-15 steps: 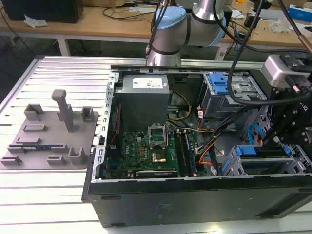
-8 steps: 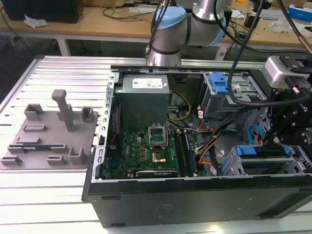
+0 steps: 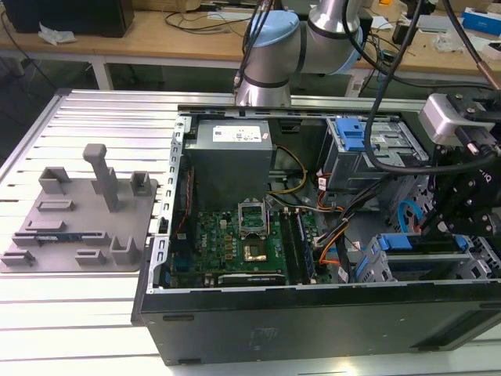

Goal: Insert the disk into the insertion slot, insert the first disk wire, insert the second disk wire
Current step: 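Insert the second disk wire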

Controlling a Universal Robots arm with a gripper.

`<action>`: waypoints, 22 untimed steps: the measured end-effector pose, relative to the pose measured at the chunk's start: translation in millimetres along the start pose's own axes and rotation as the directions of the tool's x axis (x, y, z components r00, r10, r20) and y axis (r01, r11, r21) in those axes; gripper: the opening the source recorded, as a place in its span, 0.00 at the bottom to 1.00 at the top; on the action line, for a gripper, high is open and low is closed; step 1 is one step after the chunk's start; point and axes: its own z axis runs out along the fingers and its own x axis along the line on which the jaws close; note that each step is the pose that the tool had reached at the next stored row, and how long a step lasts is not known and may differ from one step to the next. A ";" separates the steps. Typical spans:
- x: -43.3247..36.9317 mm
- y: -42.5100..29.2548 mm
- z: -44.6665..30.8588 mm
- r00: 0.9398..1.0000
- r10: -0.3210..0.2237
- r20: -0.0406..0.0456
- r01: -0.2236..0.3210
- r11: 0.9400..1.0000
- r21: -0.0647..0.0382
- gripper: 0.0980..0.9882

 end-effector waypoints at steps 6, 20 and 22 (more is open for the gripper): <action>0.0 0.1 -4.4 1.000 -0.002 -0.002 0.002 1.000 -0.001 0.07; 1.1 0.8 -6.8 1.000 -0.002 -0.003 0.002 1.000 0.000 0.07; 1.1 0.8 -6.3 1.000 -0.002 -0.003 0.002 1.000 -0.001 0.07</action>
